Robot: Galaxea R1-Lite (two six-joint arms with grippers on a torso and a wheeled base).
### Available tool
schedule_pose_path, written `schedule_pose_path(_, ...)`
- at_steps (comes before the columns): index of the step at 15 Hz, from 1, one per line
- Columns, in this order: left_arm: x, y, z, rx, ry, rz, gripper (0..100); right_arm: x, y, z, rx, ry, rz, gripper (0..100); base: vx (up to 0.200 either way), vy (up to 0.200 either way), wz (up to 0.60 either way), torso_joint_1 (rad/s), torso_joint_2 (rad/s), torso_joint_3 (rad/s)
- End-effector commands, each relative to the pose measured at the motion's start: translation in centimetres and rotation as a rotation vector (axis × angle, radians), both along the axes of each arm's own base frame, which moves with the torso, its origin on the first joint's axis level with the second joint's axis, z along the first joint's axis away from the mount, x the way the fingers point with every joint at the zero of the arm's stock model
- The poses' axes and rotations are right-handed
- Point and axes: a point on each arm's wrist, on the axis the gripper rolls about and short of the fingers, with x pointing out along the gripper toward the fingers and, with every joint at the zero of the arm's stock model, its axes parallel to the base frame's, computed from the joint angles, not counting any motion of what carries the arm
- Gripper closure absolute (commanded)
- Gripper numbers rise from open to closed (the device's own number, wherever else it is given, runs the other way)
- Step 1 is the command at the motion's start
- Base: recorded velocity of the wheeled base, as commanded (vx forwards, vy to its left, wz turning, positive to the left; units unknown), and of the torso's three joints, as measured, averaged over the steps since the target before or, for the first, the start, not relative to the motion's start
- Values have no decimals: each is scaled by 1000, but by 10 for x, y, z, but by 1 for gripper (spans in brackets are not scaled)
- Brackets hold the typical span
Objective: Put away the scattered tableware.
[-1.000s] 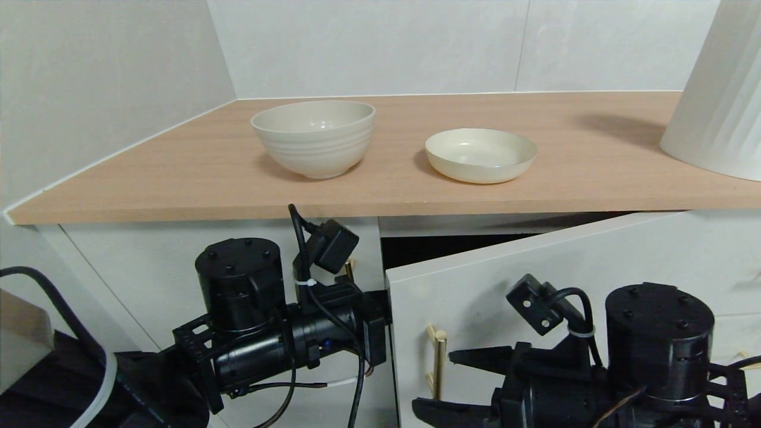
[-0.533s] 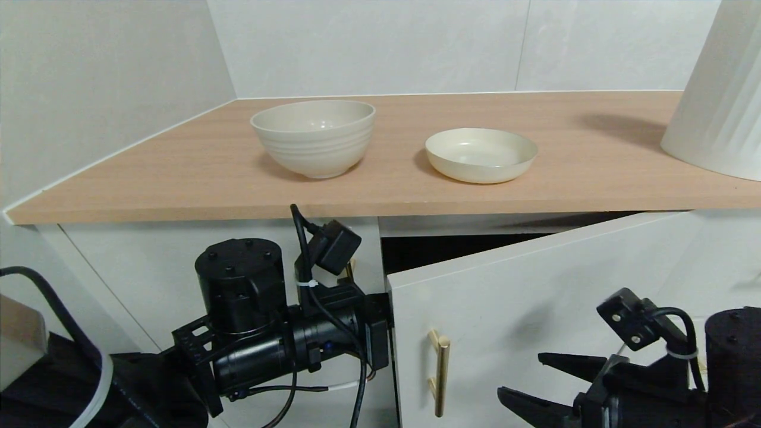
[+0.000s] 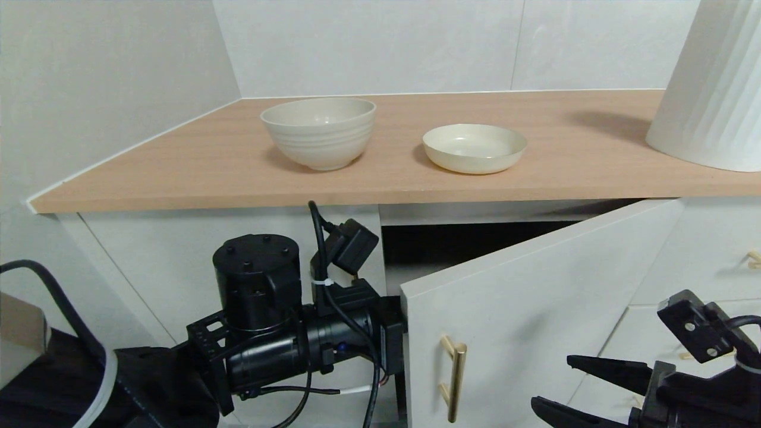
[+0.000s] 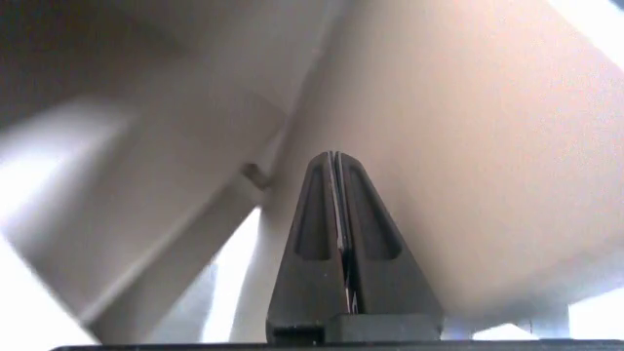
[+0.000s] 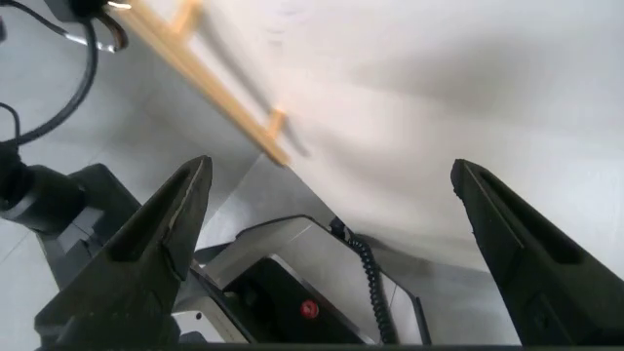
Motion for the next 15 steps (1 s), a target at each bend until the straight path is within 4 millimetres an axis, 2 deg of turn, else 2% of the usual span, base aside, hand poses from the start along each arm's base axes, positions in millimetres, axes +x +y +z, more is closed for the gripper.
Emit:
schedule_pose_path(1, 3, -5, -4, 13, 13, -2, 100, -3, -2, 4, 14, -17, 2, 0, 0, 0, 0, 0, 0, 0)
schedule_pose_path(4, 12, -14, -17, 34, 38, -3, 100, -3, -2, 4, 16, -22, 0, 0, 0, 0, 0, 0, 0, 0)
schedule_pose_path(9, 8, -16, -14, 33, 35, -14, 100, -3, -3, 6, 19, -30, -4, 0, 0, 0, 0, 0, 0, 0)
schedule_pose_path(13, 8, -17, -13, 42, 43, -6, 100, -2, -2, 8, 20, -38, -6, 0, -200, 0, 0, 7, 4, 1)
schedule_pose_path(15, 12, -21, -17, 59, 61, -6, 100, -2, -3, 11, 26, -55, -32, 0, 0, 0, 0, 0, 0, 0)
